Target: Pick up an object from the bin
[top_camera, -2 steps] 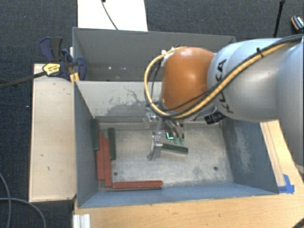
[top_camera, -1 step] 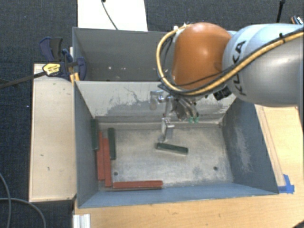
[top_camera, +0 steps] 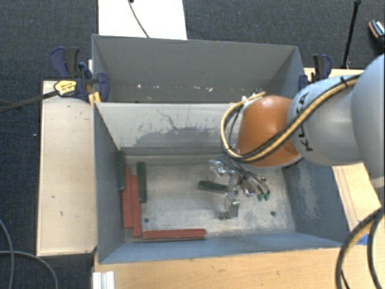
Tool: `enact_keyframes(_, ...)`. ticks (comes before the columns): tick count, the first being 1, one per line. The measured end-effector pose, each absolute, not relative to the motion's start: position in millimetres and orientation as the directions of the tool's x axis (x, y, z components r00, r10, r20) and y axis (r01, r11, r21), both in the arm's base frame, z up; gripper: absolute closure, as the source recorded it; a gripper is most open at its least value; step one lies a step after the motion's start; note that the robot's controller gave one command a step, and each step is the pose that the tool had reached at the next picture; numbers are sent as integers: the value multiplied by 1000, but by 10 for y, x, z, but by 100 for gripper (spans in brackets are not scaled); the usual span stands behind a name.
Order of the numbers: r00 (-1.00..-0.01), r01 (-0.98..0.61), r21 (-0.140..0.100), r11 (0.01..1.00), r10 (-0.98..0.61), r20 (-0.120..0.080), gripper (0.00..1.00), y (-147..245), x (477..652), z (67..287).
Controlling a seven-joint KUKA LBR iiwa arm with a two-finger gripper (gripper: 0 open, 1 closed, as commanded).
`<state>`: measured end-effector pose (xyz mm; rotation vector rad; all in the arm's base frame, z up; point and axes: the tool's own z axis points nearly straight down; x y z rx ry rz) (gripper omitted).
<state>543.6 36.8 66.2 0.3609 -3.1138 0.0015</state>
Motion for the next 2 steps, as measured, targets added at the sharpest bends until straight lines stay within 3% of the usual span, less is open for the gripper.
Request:
enact_keyframes(1,-974,-227,1,974,-227,-2,100,397,5464,706)
enact_keyframes(2,-970,-241,-1,970,-241,-10,100,658,5161,2361)
